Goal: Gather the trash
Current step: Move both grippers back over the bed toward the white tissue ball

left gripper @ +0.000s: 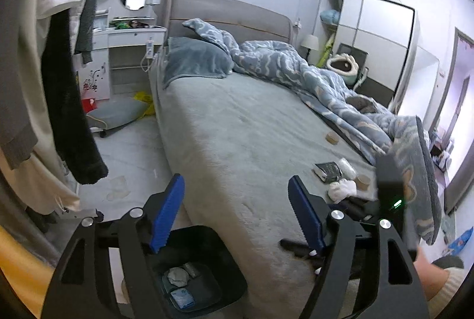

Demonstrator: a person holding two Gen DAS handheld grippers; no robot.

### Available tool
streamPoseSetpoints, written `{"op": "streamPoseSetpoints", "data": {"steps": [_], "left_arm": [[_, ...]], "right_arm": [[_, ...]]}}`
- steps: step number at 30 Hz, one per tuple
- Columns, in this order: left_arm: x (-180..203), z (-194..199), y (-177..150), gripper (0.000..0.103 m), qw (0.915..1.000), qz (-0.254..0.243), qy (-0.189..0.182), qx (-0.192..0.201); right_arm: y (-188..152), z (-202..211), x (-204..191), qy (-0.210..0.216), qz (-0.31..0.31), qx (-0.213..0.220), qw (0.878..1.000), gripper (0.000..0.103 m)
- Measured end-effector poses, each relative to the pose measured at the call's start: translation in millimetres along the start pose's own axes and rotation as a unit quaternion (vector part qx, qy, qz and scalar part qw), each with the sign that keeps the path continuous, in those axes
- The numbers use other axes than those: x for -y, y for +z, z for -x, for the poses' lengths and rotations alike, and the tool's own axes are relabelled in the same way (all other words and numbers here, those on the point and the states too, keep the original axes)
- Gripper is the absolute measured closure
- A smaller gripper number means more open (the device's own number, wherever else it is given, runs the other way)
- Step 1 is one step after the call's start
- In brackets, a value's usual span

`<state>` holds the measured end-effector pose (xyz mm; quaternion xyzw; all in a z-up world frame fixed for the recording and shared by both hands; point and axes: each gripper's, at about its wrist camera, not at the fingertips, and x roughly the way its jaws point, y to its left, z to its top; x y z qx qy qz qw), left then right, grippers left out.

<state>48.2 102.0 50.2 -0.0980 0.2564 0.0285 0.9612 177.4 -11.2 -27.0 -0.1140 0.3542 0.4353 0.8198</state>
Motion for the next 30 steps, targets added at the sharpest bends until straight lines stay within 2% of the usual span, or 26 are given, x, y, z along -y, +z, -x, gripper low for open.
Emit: {"op": "streamPoseSetpoints", "data": {"steps": [6,14,17,22,26,30], "left_arm": [[27.4,-18.7,-5.8,0.022,0.9997,-0.010,-0.018,-0.016],[47.2,-45.5,-10.8,0.021,0.9979,0.001,-0.045,-0.047],[50.7,-57.4,-11.5,0.021,0.9969,0.007,-0.058,-0.052],[61.0,-78.7,-11.7,0.020,0.9962,-0.011,-0.069,-0.051],[71.8,-101.0,-18.1,0.019,0.9923,-0.015,-0.106,-0.062],[81.5,-123.4,-25.2,0.019,0.9886,-0.016,-0.128,-0.078]], "right_arm": [[-10.8,37.6,30.4,-0.031,-0.020,0.025,0.999,0.017],[-31.0,75.4,64.7,-0.066,-0.046,0.043,0.996,0.017],[-38.7,84.6,76.9,-0.074,-0.057,0.044,0.995,0.017],[-55.0,96.5,96.0,-0.082,-0.074,0.041,0.993,0.017],[-63.2,100.1,106.5,-0.084,-0.086,0.038,0.992,0.017],[-71.8,99.8,116.0,-0.083,-0.094,0.036,0.991,0.017]]}}
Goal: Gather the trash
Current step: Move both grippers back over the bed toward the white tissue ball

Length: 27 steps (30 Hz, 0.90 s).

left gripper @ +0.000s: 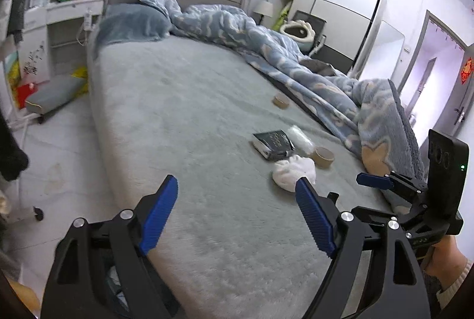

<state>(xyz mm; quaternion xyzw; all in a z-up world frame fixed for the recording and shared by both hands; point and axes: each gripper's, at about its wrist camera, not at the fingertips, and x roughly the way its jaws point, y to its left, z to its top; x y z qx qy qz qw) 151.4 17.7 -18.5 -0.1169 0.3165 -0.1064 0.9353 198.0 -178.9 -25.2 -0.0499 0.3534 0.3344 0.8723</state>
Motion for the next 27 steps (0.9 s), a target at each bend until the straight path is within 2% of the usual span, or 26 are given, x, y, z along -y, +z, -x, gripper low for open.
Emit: {"op": "streamPoseSetpoints", "data": {"steps": [6,13,20,24,27], "left_arm": [[14.1,-34.0,2.6,0.019,0.9993,-0.031,-0.012,-0.015],[23.1,-72.1,6.8,0.019,0.9982,-0.032,-0.037,-0.035],[34.9,-91.2,14.7,0.017,0.9957,-0.029,-0.078,-0.042],[44.0,-102.8,15.5,0.015,0.9935,-0.034,-0.095,-0.054],[48.8,-110.3,16.1,0.015,0.9923,-0.034,-0.102,-0.061]], "right_arm": [[-9.2,-5.9,14.9,-0.004,-0.005,-0.012,1.000,0.017],[-15.8,-14.2,26.3,-0.002,-0.002,-0.024,1.000,0.017],[-16.1,-24.9,33.6,0.016,-0.020,-0.028,0.999,0.017],[-18.4,-32.6,34.7,0.013,-0.021,-0.040,0.999,0.017],[-21.4,-40.6,33.0,0.007,-0.012,-0.055,0.998,0.030]]}}
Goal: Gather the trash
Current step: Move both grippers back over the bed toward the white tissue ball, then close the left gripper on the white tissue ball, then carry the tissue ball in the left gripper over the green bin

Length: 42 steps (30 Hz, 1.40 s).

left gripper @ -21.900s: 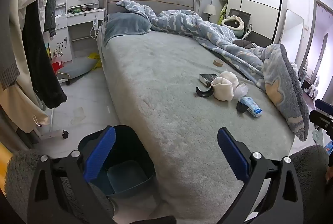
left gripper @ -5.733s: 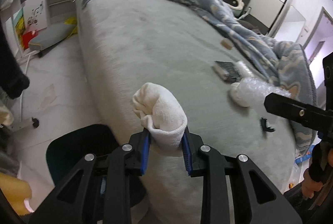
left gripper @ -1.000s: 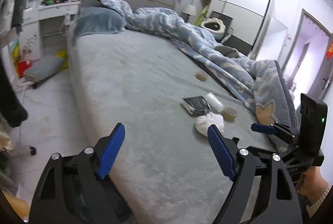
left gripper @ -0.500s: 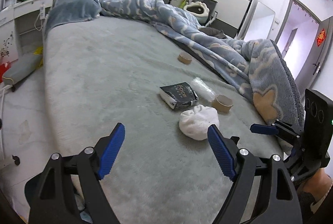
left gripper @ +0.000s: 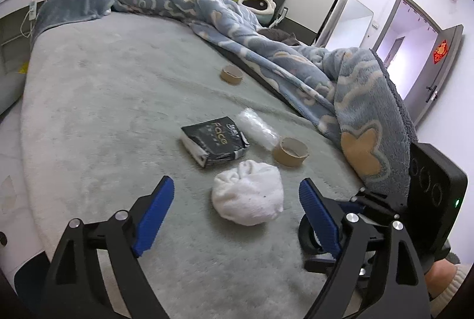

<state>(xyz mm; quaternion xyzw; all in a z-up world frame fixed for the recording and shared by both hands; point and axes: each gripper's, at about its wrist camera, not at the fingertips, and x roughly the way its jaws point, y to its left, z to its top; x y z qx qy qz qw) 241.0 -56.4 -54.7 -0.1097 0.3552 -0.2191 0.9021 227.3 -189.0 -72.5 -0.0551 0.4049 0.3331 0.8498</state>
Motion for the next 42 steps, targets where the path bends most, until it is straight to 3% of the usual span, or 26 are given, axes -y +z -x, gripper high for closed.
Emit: {"op": "streamPoseSetpoints", "data": {"steps": [4,6,9,21,34,42], "left_arm": [[5.3,-9.6,1.1,0.014,0.9999,-0.006,-0.007,-0.012],[8.9,-13.5,1.4,0.012,0.9998,-0.014,-0.003,-0.017],[12.2,-22.2,-2.3,0.012,0.9993,-0.022,0.003,-0.029],[11.5,-43.3,-5.9,0.014,0.9986,0.000,0.003,-0.053],[19.3,-51.7,-7.7,0.047,0.9980,-0.016,0.037,-0.048],[14.7,-34.2,-12.5,0.052,0.9984,-0.023,0.040,-0.033]], "right_arm": [[-1.8,-5.1,-0.9,-0.010,0.008,-0.007,1.000,0.042],[-2.1,-6.2,-0.7,-0.012,0.009,-0.009,1.000,0.053],[-1.6,-2.8,-0.7,-0.013,0.009,-0.002,1.000,0.057],[-5.4,18.4,36.5,-0.061,-0.057,0.006,0.997,0.057],[-6.1,44.7,59.5,-0.047,-0.103,0.037,0.993,0.057],[12.5,55.0,55.3,-0.043,-0.118,0.063,0.990,0.057]]}}
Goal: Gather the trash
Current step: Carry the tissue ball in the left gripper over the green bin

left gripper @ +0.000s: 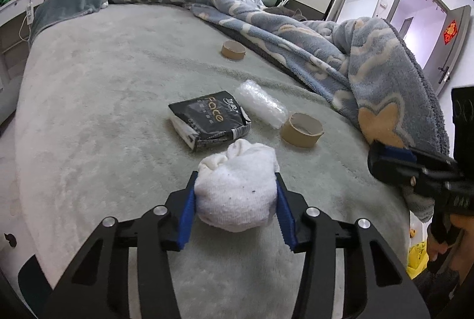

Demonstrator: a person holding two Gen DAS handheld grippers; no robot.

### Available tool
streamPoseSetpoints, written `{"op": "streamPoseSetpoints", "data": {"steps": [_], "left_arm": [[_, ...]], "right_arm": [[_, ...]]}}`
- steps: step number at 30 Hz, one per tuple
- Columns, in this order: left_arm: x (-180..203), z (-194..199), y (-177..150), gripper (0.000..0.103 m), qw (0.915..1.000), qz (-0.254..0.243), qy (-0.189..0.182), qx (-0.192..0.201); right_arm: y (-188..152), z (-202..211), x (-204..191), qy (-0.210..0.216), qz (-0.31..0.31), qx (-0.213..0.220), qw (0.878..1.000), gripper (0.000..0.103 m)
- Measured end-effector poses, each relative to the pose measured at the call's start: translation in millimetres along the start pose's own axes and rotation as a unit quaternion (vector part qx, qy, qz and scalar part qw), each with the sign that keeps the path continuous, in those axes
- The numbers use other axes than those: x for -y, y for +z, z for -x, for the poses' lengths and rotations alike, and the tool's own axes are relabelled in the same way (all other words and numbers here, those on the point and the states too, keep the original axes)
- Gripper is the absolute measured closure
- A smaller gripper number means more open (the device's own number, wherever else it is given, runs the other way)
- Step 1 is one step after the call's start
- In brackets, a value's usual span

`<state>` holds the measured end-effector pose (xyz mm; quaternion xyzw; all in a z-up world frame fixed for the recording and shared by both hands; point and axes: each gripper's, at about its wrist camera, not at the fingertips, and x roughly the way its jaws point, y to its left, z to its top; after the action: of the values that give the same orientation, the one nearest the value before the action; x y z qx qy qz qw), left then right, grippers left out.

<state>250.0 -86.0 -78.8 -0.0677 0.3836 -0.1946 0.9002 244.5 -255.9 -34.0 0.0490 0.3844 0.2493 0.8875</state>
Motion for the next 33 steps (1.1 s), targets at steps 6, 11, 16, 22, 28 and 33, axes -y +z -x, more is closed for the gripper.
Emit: {"op": "streamPoseSetpoints", "data": {"steps": [6,11,16,22,28,33], "left_arm": [[-2.6,30.7,-5.3,0.052,0.9997,0.008,0.002,0.024],[-9.8,55.8,-16.8,0.052,0.9994,0.014,0.011,0.029],[-19.1,80.0,-27.5,0.052,0.9990,0.017,0.018,0.036],[-40.7,105.4,-34.7,0.052,0.9976,0.039,0.029,0.048],[-59.9,131.0,-42.5,0.052,0.9961,0.045,0.049,0.058],[-82.5,144.1,-55.6,0.052,0.9942,0.057,0.075,0.051]], "right_arm": [[9.4,1.8,-7.0,0.009,-0.020,0.013,1.000,0.057],[8.4,-0.8,-18.5,0.008,-0.031,0.011,0.999,0.057],[4.9,-2.0,-33.0,0.013,-0.044,0.008,0.999,0.057],[5.6,-3.9,-68.1,0.016,-0.027,-0.002,1.000,0.057],[6.8,-7.7,-104.4,0.020,0.000,-0.011,1.000,0.057],[6.2,-14.0,-134.9,0.036,0.012,-0.017,0.999,0.057]]}}
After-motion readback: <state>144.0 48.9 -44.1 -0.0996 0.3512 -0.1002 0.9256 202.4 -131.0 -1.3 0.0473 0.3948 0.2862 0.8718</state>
